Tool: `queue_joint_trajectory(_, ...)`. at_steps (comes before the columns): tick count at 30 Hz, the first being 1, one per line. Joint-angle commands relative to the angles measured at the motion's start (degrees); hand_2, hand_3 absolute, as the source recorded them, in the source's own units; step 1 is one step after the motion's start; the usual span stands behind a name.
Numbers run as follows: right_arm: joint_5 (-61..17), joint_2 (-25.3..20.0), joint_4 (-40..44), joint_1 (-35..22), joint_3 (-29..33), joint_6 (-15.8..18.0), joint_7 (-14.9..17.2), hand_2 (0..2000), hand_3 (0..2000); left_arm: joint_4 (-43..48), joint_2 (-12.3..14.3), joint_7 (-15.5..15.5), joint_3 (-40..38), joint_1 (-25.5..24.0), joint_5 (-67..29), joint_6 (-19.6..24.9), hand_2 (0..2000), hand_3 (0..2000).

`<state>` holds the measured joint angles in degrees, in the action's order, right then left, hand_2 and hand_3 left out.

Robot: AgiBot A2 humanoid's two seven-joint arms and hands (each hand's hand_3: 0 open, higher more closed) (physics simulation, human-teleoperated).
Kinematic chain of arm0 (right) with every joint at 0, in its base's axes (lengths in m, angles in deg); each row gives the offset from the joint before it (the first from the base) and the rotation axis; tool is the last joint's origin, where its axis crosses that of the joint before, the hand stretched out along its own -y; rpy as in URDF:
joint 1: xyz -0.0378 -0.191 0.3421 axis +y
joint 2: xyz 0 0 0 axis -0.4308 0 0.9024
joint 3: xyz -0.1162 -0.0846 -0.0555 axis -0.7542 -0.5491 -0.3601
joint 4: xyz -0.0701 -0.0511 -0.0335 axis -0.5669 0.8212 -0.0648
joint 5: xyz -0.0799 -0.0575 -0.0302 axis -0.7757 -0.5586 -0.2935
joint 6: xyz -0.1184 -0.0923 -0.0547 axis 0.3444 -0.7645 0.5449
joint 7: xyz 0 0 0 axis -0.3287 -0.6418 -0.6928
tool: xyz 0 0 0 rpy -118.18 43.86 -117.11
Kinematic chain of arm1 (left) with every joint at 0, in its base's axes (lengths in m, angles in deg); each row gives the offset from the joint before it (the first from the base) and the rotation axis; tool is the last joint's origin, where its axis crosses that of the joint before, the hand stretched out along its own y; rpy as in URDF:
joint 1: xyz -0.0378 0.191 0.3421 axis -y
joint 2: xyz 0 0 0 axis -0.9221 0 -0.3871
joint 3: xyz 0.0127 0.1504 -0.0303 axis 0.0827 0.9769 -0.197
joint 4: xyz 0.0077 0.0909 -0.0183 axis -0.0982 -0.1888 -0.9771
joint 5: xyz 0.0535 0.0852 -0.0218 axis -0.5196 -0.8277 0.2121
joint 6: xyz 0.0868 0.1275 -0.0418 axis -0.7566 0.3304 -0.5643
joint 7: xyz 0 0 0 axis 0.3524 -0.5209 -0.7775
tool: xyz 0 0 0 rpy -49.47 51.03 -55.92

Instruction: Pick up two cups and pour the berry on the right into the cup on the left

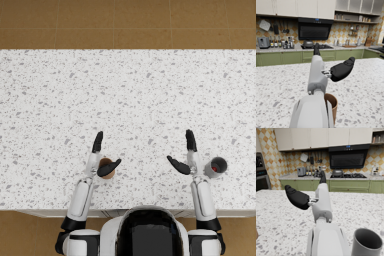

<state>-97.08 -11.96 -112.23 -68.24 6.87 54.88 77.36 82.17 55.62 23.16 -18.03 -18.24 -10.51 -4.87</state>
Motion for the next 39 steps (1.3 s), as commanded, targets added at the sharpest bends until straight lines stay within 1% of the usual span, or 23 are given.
queue_joint_trajectory(1, -1.8, 0.2, -2.7, 3.9, 6.9, 0.0, 0.0, 0, 0, 1.6, -1.7, 0.0, -1.5, -3.6, -1.8, 0.0, 0, 0)
queue_joint_trajectory(4, -7.2, -0.6, -3.5, 6.1, 11.3, -0.1, -0.1, 0, 0, 1.0, -1.5, 0.1, -3.5, -4.5, -7.2, 0.1, 0, 0)
queue_joint_trajectory(7, -10.1, -1.6, -4.3, 7.4, 16.9, -0.1, -0.1, 0, 0, -0.6, -1.8, 0.1, -3.7, -6.2, -10.1, 0.1, 0, 0)
queue_joint_trajectory(11, -11.3, -3.3, -3.6, 8.7, 24.0, -0.1, -0.1, 0, 0, -0.7, -2.2, 0.1, -3.1, -8.6, -11.4, 0.1, 0, 0)
queue_joint_trajectory(18, -11.7, -8.0, -3.4, 13.6, 32.9, -0.1, -0.1, 0, 0, -2.0, -3.7, 0.1, -1.7, -13.7, -11.8, 0.1, 0, 0)
queue_joint_trajectory(21, -11.8, -10.3, -3.9, 15.6, 35.2, -0.1, -0.1, 0, 0, -0.6, -4.5, 0.1, -1.8, -16.3, -11.8, 0.1, 0, 0)
queue_joint_trajectory(25, -11.8, -13.3, -1.8, 18.4, 35.5, -0.1, -0.1, 0, 0, -1.8, -4.9, 0.1, -1.4, -18.1, -11.8, 0.1, 0, 0)
queue_joint_trajectory(28, -11.8, -14.2, 0.4, 19.2, 34.7, -0.1, -0.1, 0, 0, -3.5, -4.4, 0.1, 0.0, -17.9, -11.8, 0.1, 0, 0)
queue_joint_trajectory(32, -11.8, -14.1, 4.1, 18.7, 32.6, -0.1, -0.1, 0, 0, -6.1, -3.6, 0.2, 0.7, -16.6, -11.8, -0.8, 0, 0)
queue_joint_trajectory(36, -11.8, -13.5, 8.3, 17.4, 29.4, -0.1, -0.1, 0, 0, -8.1, -2.5, 0.2, 0.7, -15.4, -11.8, -0.3, 0, 0)
queue_joint_trajectory(39, -11.8, -13.0, 10.9, 16.1, 28.6, -0.1, -0.1, 0, 0, -8.8, -1.9, 0.2, 1.1, -14.9, -11.8, -0.3, 0, 0)
